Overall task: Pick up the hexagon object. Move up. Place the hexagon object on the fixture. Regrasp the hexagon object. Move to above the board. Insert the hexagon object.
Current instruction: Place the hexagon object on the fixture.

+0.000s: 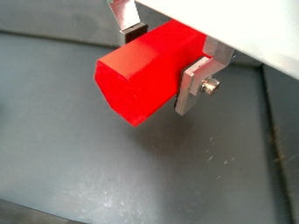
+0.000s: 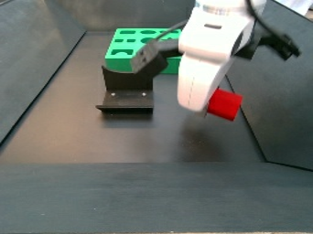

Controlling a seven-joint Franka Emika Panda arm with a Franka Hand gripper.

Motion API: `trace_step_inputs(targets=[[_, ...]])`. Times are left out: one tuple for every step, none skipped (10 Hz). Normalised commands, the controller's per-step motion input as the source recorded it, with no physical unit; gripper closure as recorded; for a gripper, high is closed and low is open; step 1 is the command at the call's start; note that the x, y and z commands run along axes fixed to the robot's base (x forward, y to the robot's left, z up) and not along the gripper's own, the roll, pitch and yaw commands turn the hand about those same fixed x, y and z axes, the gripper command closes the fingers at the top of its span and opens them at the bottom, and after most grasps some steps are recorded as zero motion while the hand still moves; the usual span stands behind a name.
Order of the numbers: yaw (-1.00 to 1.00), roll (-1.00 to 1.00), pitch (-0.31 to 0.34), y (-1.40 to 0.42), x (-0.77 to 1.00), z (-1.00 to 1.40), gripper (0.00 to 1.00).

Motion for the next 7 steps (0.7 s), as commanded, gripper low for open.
trace_step_inputs(targets=[[0.0,0.0,0.0,0.0,0.0,1.0,1.0],[0.0,0.0,0.004,0.0,0.0,1.0,1.0],[0.0,0.0,0.023,0.0,-0.01,1.0,1.0],[0.0,0.01,0.033,0.0,-0.01,1.0,1.0],[0.0,0.02,0.041,0.0,-0.02,1.0,1.0],[0.0,0.03,0.048,0.0,-0.02,1.0,1.0],[0.0,0.04,0.053,0.01,-0.02,1.0,1.0]])
